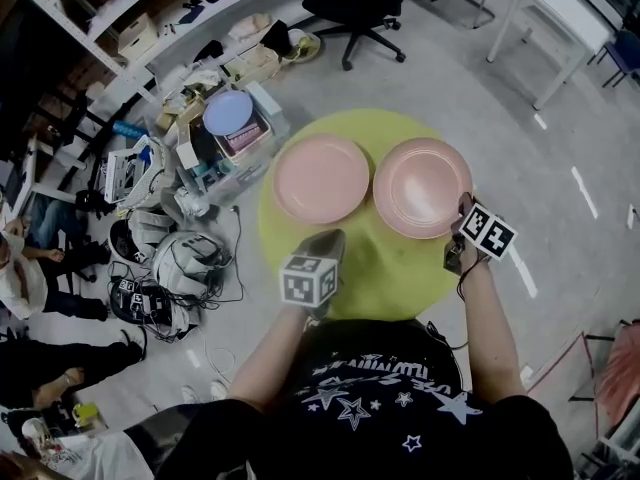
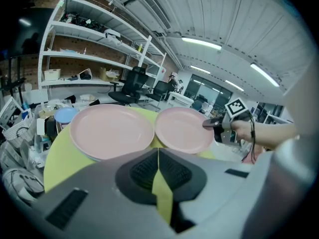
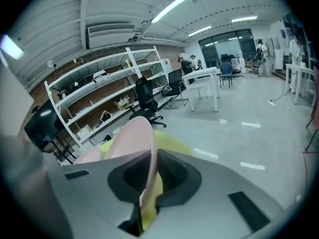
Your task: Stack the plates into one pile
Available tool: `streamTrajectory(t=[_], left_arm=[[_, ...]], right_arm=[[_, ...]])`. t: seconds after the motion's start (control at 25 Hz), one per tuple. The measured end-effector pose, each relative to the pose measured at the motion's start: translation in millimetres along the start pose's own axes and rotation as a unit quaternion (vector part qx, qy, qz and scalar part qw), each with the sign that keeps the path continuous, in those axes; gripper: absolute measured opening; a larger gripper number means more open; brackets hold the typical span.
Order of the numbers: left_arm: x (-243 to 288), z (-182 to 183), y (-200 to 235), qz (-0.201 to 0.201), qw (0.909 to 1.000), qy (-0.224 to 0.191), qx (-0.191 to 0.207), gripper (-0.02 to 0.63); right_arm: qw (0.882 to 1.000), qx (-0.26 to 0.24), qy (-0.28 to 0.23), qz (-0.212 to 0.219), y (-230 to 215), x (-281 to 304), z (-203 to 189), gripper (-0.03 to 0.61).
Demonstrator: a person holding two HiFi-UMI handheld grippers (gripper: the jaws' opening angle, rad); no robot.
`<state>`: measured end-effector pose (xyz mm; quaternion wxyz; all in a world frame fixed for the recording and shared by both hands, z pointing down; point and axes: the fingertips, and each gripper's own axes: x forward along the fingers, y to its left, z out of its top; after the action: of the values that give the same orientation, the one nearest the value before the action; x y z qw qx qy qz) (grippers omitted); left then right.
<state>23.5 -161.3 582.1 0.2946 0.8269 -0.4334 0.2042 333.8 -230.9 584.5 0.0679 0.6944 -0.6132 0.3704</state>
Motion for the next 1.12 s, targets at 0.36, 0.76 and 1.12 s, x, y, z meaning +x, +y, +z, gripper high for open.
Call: streamTrajectory(t=[0.36, 0.76, 1.12], left_arm=[[-19, 1, 11, -0.002, 0.9999, -0.011, -0.003, 0.020], [-49, -7, 38, 0.017, 0.9994, -0.019, -0.023, 0.020], [-71, -14, 74, 0.035, 0.9981, -0.023, -0.044, 0.020]], right_arm=[[0.999, 0.036, -0.021, 0.034, 25, -27, 13, 0.029], [0.996, 0.042, 0.015, 0.083, 91, -18, -14, 0.029], [0.993, 0.042, 0.049, 0.097, 145, 4, -47, 0.031]])
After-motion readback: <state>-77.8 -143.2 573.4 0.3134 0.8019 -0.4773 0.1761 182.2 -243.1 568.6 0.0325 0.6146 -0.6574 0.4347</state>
